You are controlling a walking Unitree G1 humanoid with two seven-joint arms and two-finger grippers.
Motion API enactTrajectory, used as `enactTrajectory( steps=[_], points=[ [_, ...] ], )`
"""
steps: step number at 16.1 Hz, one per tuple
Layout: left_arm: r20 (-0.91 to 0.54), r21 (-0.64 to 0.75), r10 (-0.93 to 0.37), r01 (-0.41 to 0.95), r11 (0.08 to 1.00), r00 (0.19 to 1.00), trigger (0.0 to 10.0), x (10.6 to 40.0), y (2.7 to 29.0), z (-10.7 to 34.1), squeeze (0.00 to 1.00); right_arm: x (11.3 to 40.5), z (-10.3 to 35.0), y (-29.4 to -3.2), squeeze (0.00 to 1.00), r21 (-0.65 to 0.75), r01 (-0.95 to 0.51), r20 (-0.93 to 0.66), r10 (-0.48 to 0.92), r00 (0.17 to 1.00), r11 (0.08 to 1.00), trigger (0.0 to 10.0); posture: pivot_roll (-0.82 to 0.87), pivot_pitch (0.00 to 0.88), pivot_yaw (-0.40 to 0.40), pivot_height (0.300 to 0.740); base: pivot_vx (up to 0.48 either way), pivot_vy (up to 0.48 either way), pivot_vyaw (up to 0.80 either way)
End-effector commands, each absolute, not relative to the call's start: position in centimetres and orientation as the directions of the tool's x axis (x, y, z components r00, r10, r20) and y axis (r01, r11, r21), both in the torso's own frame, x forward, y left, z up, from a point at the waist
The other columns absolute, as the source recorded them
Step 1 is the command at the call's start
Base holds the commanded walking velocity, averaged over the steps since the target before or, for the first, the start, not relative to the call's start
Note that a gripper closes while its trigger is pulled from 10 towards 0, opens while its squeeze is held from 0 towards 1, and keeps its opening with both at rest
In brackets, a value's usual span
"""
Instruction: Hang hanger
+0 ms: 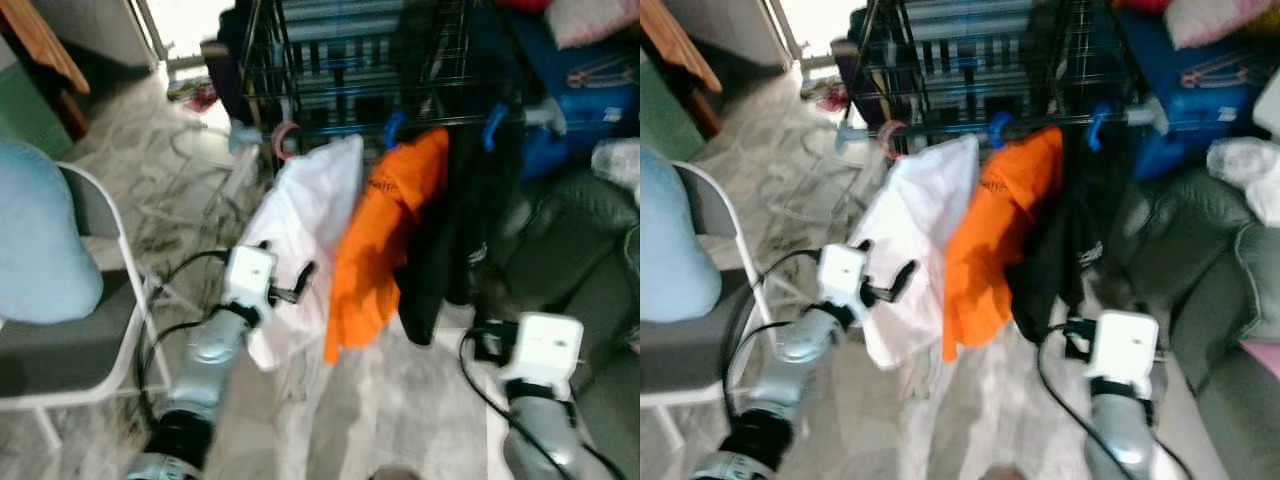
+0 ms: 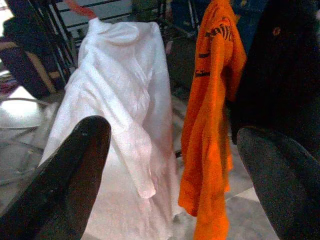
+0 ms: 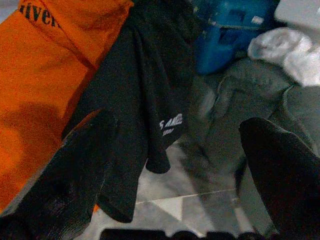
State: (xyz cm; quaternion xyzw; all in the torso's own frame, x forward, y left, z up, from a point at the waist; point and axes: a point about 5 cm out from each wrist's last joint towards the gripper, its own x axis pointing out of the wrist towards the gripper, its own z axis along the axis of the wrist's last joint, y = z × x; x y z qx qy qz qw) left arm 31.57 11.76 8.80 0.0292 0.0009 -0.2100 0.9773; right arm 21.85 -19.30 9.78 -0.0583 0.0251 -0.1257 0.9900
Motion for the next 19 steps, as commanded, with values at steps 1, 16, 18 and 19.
enactTrajectory(
  steps=[1,16,18,19],
  points=[
    [-0.022,0.051,-0.427,0.428,0.903,0.904,10.0,31.6,11.4,8.7,0.00,21.7,9.9,-19.7,0.00,-0.133,0.262,-0.032,-0.269,0.963,0.956,10.0,-0.37,0.089,0.130,0.740,0.000,0.000,0.00],
    [0.013,0.155,-0.093,0.089,0.984,0.996,10.0,28.6,17.9,8.0,0.00,25.8,11.2,-14.9,0.00,-0.118,-0.074,0.005,0.076,0.997,0.990,10.0,-0.19,0.099,0.024,0.740,0.000,0.000,0.00],
    [0.010,0.139,-0.209,0.205,0.969,0.978,10.0,29.0,16.5,8.5,0.00,25.2,11.0,-14.9,0.00,-0.122,-0.013,0.007,0.014,1.000,0.992,10.0,-0.24,0.109,0.059,0.740,0.000,0.000,0.00],
    [0.025,0.144,-0.243,0.237,0.961,0.970,10.0,29.9,16.1,9.1,0.00,24.8,10.6,-15.3,0.00,-0.076,0.041,-0.010,-0.042,0.999,0.996,10.0,-0.23,0.086,0.057,0.740,0.000,0.000,0.00]
  ],
)
